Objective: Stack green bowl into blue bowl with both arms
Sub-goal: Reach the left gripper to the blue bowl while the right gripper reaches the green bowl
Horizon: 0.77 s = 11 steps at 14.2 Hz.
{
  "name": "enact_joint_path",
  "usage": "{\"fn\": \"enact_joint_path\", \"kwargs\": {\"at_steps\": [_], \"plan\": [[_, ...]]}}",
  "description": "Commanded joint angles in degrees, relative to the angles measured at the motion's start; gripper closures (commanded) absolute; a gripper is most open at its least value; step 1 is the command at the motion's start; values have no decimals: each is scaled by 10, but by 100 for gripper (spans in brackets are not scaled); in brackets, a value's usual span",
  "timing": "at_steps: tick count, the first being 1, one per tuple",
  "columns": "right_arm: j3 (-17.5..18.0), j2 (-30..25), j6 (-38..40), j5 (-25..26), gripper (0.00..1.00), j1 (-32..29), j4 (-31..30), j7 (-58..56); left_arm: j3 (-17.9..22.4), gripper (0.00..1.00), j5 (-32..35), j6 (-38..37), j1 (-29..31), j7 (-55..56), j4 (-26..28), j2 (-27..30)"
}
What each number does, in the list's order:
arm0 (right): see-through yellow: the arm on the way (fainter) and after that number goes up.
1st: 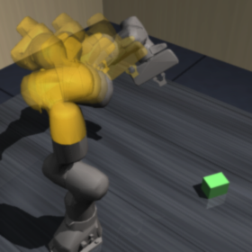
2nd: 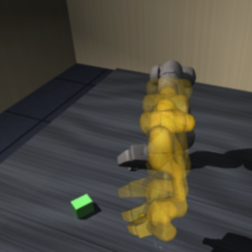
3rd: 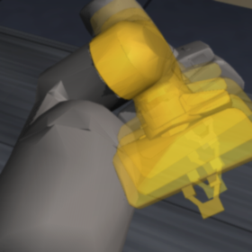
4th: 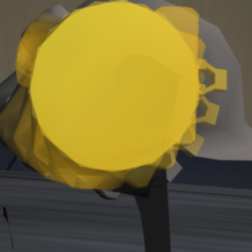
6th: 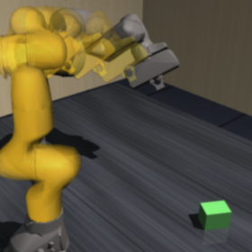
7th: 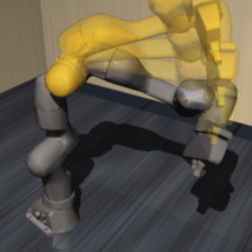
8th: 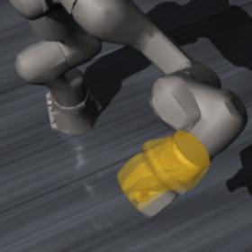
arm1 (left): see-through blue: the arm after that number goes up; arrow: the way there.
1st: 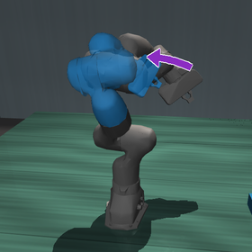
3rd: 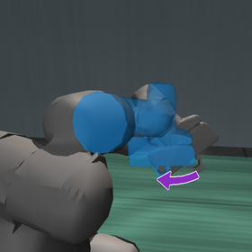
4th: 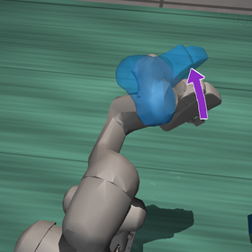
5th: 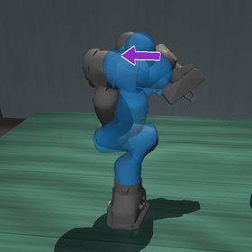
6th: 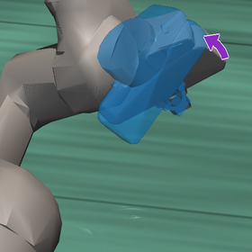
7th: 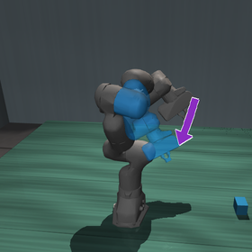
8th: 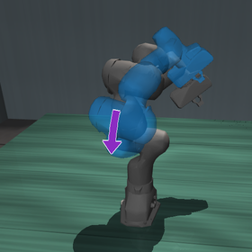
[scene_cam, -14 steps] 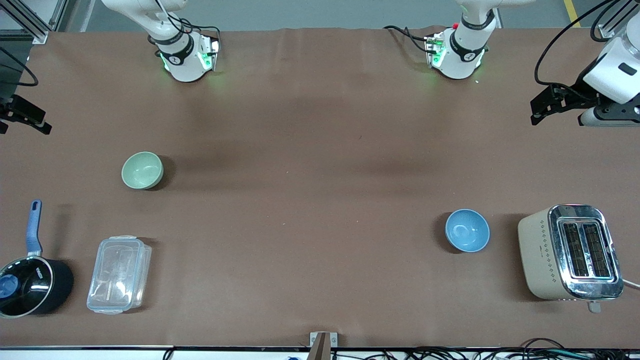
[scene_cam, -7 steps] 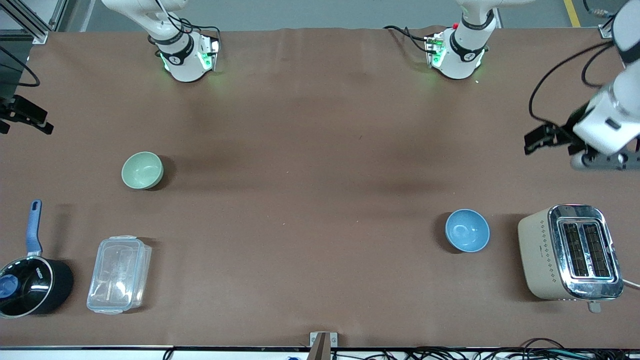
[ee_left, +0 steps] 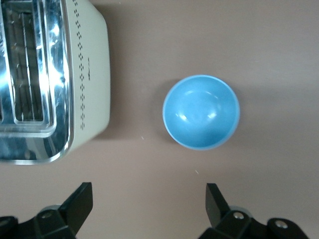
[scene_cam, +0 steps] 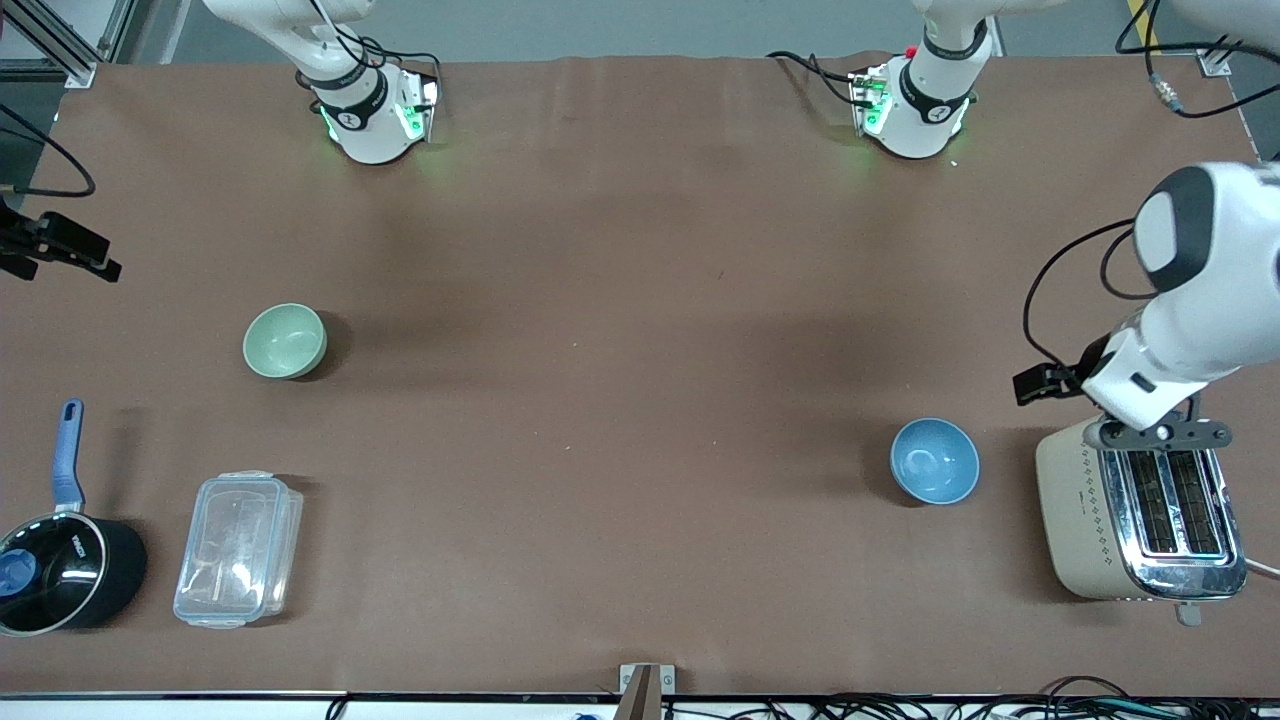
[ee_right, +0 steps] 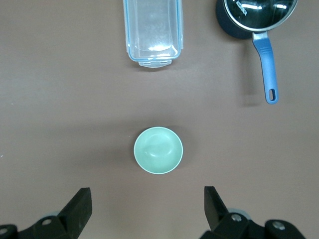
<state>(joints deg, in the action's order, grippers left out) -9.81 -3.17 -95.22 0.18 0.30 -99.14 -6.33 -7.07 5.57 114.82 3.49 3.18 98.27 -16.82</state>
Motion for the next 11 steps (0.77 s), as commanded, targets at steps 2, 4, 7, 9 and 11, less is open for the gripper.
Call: {"fn": "enact_joint_path", "kwargs": {"at_steps": [2,4,7,9,11], "plan": [[1,-6,-65,-2,1,-26,-71,-10,-1,0,19,86,8,-3,28,-49],[1,-6,-122,-3,1,-47,-119,-35,-2,0,19,119,16,-2,28,-83],[1,4,-199,-3,1,-66,-187,-74,-3,9,14,152,18,-1,26,-116],[1,44,-205,-9,1,-79,-194,-94,-4,18,13,175,15,2,25,-132],[1,77,-219,-38,1,-89,-199,-97,-6,23,8,198,17,2,24,-151]]}}
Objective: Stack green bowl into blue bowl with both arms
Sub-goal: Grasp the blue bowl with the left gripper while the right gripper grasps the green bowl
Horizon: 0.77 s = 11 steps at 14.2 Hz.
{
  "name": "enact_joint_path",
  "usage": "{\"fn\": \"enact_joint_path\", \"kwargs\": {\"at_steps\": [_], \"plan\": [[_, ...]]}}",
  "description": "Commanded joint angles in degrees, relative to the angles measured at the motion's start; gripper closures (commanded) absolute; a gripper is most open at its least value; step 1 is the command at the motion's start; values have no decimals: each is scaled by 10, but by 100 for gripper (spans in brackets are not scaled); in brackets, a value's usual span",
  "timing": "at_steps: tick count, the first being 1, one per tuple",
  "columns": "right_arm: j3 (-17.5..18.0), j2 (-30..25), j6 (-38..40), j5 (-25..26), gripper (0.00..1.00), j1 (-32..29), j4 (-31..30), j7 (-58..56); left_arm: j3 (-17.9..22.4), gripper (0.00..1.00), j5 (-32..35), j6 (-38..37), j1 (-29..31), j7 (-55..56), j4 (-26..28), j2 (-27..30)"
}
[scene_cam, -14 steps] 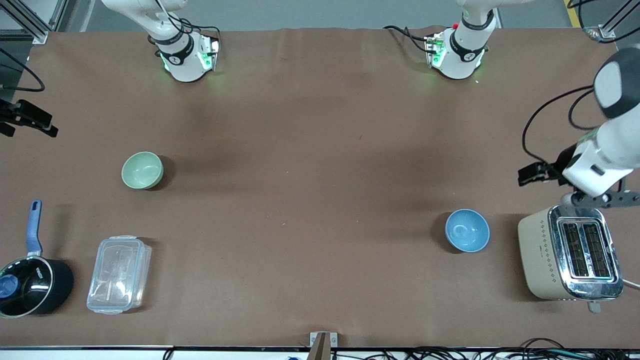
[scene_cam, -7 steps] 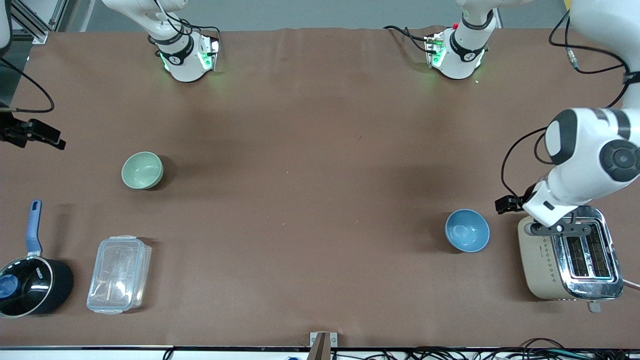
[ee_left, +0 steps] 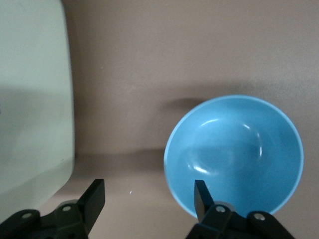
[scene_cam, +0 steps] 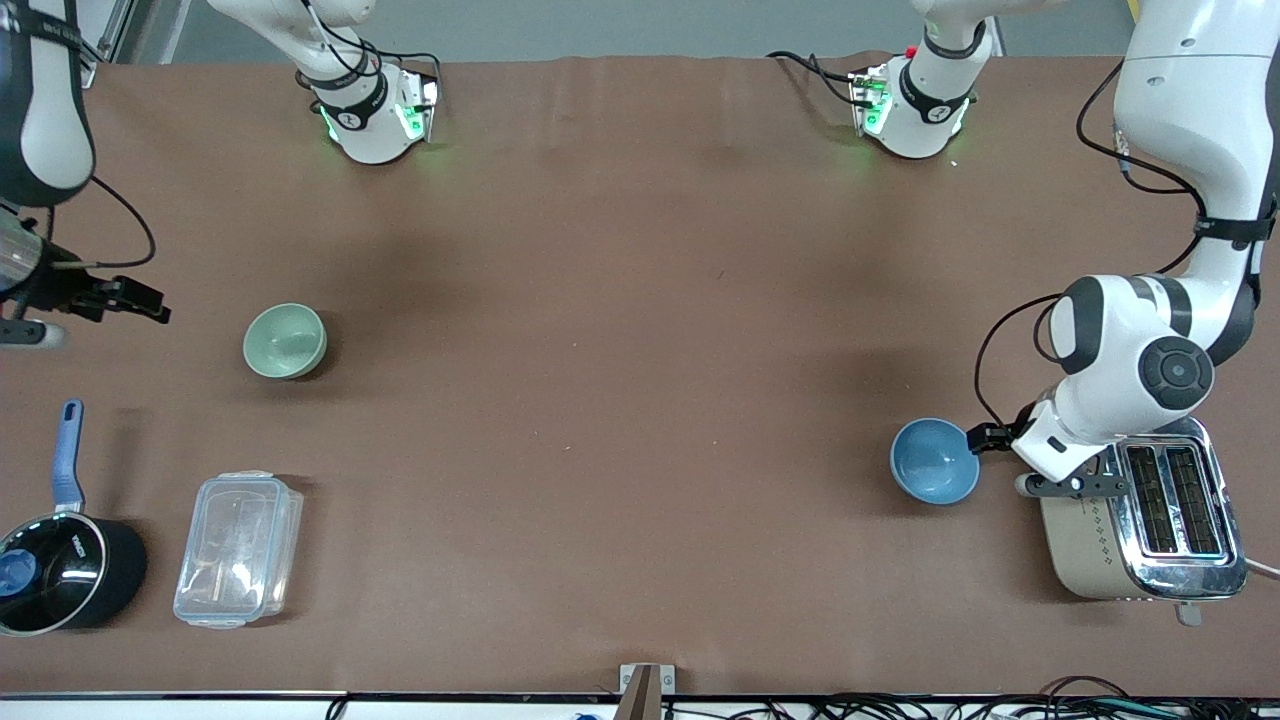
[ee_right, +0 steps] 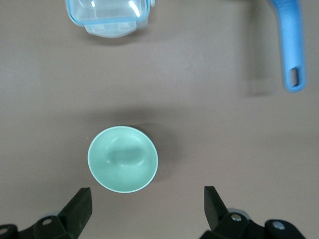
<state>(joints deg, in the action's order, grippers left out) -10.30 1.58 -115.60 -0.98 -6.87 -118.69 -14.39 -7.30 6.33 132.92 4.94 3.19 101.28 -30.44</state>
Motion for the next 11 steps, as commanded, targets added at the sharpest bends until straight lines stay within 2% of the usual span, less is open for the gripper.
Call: {"fn": "enact_joint_path", "kwargs": {"at_steps": [1,3,5,9,11], "plan": [[6,48,-23,-36,1,-21,-6,-26,-4,25,-3,27,2,1,-6,-22],[6,79,-28,-60,2,-35,-7,-62,-4,30,-11,45,1,1,-6,-37],[6,112,-37,-116,2,-53,-12,-119,-4,37,-29,57,-2,1,-8,-48],[6,170,-68,-196,4,-85,-22,-210,-4,70,-48,64,-6,1,-9,-62],[6,181,-97,-226,10,-85,-38,-233,-6,89,-48,64,-7,3,-10,-59]]}}
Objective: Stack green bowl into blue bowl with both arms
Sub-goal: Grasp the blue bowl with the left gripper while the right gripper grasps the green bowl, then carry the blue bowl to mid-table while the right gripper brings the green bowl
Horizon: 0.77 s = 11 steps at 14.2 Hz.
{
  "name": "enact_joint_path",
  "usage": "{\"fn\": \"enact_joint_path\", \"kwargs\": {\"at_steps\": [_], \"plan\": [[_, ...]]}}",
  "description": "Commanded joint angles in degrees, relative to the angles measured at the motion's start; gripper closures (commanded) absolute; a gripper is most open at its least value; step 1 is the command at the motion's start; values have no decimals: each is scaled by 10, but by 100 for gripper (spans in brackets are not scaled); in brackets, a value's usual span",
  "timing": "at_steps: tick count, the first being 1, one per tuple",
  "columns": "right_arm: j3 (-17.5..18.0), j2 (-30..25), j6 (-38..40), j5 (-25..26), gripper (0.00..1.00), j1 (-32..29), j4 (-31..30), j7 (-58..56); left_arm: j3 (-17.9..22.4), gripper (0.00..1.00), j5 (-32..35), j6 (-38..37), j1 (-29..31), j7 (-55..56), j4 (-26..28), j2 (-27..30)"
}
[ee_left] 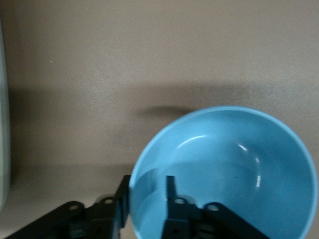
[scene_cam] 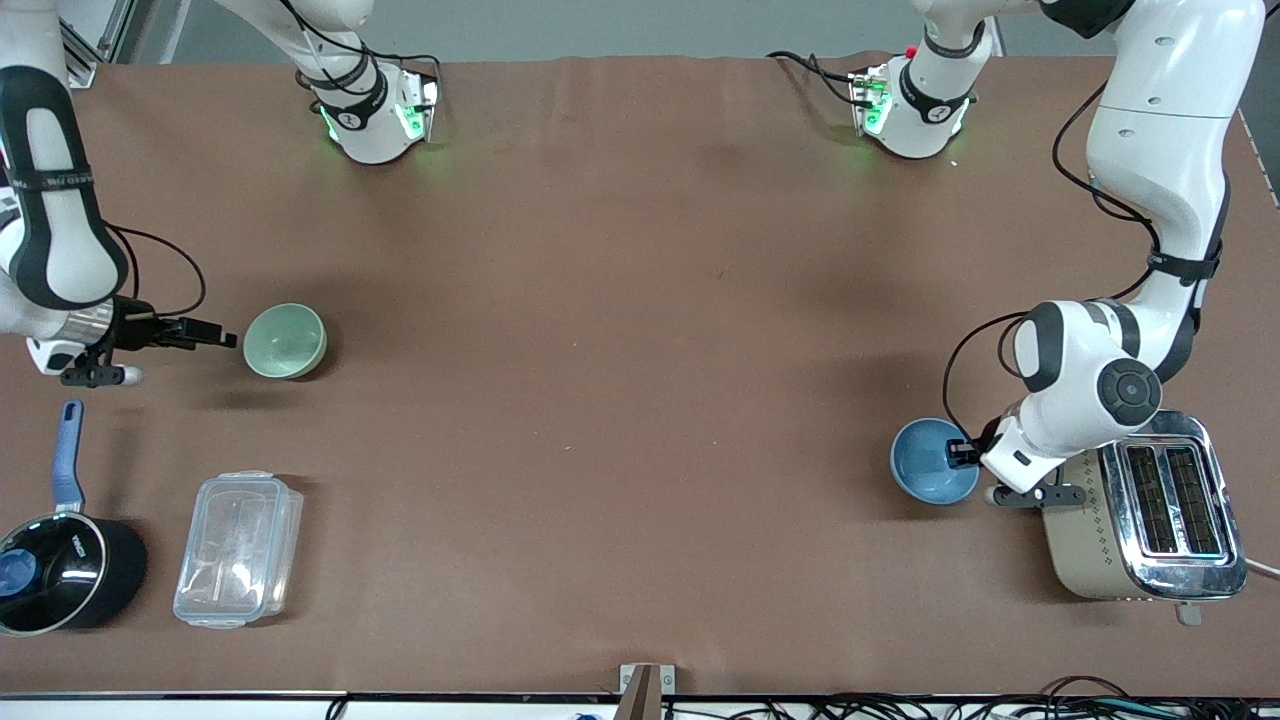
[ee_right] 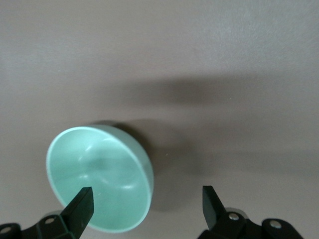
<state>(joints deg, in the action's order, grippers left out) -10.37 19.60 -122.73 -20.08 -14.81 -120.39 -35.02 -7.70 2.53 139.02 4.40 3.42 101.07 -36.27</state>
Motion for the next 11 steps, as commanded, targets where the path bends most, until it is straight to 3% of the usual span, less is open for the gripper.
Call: {"fn": "enact_joint_path", "kwargs": {"at_steps": [1,2,6,8,11], "plan": [[7,7,-42,-49,16,-4,-31,-36,-4,97,-10,2,-3,7,-7,2],[8,12,-49,-60,23,-2,-34,-39,-19,100,-10,-2,0,20,-7,10],[10,19,-48,-93,73,1,-51,-41,-77,100,-10,-32,0,112,-6,38],[10,19,-46,-109,87,1,-58,-41,-114,100,-10,-50,0,176,-7,42],[10,19,-44,-116,95,1,-58,-41,-174,100,-6,-52,-3,271,-4,45]]}}
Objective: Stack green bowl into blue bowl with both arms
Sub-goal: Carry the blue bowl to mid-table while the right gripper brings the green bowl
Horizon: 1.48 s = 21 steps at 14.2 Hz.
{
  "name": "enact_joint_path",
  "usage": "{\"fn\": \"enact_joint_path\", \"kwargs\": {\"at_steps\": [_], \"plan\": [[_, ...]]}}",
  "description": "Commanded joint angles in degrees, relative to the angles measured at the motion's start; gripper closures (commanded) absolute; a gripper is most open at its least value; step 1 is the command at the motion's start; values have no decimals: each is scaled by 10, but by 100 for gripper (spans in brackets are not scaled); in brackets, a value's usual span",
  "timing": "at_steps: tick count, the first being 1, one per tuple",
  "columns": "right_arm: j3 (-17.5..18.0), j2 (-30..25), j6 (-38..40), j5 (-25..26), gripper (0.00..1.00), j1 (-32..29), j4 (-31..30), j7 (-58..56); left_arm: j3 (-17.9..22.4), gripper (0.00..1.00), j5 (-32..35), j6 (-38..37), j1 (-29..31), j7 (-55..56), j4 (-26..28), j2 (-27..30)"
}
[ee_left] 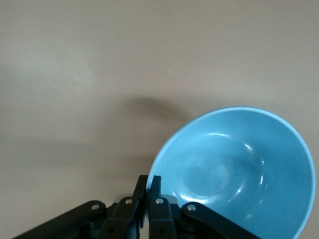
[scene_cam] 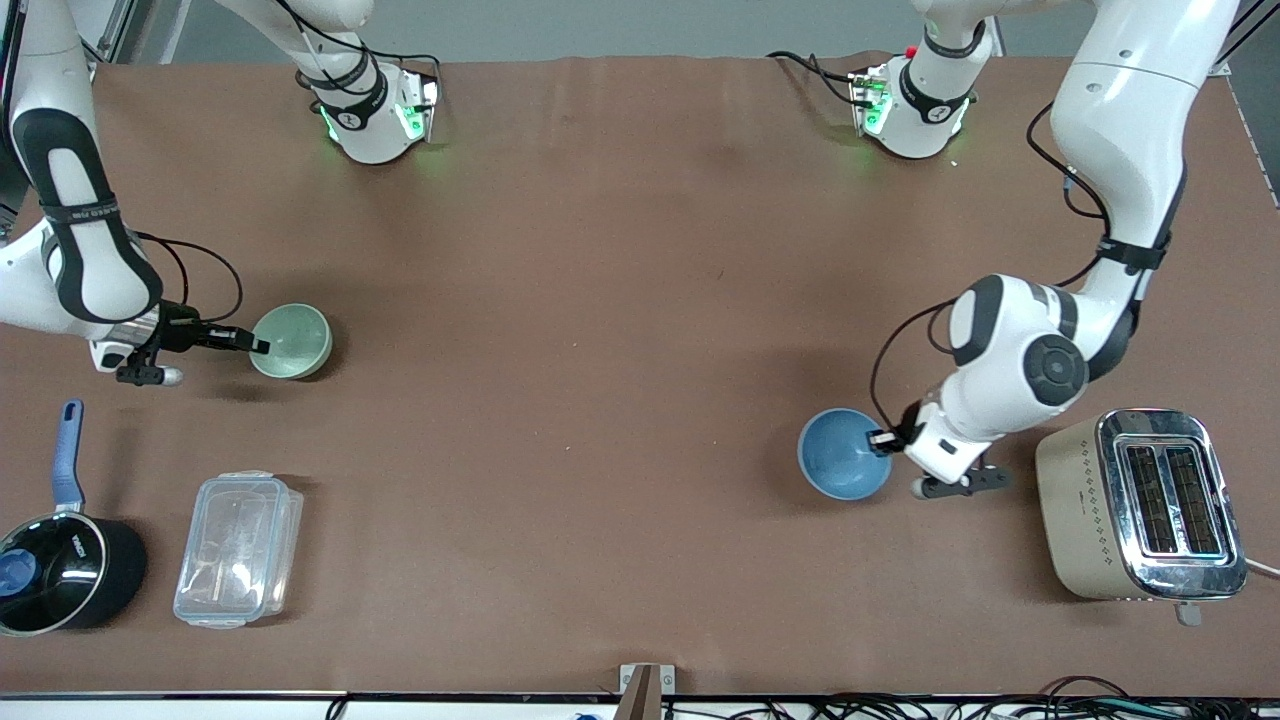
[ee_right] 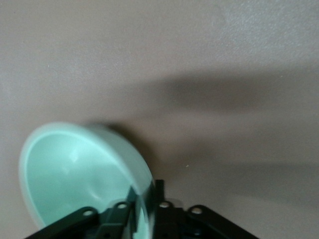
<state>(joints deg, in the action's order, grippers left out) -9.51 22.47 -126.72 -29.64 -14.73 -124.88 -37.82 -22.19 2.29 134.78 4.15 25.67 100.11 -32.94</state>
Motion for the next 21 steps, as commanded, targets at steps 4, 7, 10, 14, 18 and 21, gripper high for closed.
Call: {"fn": "enact_joint_path", "kwargs": {"at_steps": [4,7,10,14,18,21], "plan": [[1,-16,10,-21,98,6,-5,-4,-55,100,1,-9,-69,175,-3,9],[0,-29,73,-18,98,7,45,24,-55,100,2,-3,-127,259,-7,-1],[0,-44,119,-13,98,29,86,87,-51,100,3,14,-177,302,-18,-33],[0,-65,128,-13,98,102,98,220,-45,100,3,82,-213,340,-19,-68],[0,-77,121,-13,97,186,101,330,26,99,3,82,-290,342,-28,-75],[1,-76,98,-13,97,265,108,416,50,86,2,82,-317,359,-40,-78]]}}
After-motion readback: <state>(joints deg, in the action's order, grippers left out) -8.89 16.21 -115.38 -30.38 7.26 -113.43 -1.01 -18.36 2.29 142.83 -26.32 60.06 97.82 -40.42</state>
